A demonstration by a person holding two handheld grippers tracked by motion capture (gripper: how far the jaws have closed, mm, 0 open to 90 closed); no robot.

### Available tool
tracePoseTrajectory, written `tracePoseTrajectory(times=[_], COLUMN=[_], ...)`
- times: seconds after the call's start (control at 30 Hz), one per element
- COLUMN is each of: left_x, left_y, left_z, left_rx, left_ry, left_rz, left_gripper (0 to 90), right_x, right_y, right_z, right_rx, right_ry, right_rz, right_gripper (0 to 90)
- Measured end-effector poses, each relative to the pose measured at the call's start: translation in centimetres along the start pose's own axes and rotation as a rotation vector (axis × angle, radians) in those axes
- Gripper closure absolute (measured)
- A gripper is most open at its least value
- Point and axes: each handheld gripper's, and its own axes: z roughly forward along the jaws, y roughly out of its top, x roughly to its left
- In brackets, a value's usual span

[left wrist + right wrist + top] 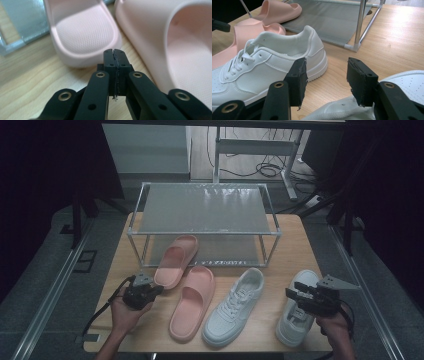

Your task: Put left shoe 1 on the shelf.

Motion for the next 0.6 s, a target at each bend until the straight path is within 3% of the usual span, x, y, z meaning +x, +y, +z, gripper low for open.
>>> tracePoseTrajectory(times=[0.3,0.6], left_x=[0.1,0.2], left_y=[-0.7,0.2], left_z=[0.8,2.1], left_rx=[0.023,0.041], left_ry=[0.004,0.004], left_rz=[0.004,0.013], left_gripper=[89.4,89.6], right_x=[0.1,0.0], right_y=[0.0,0.0], right_z=[0.1,0.0], right_rx=[0.008,0.003], right_ry=[0.003,0.000], right_rz=[-0.002,0.001], right_gripper=[50.5,50.5])
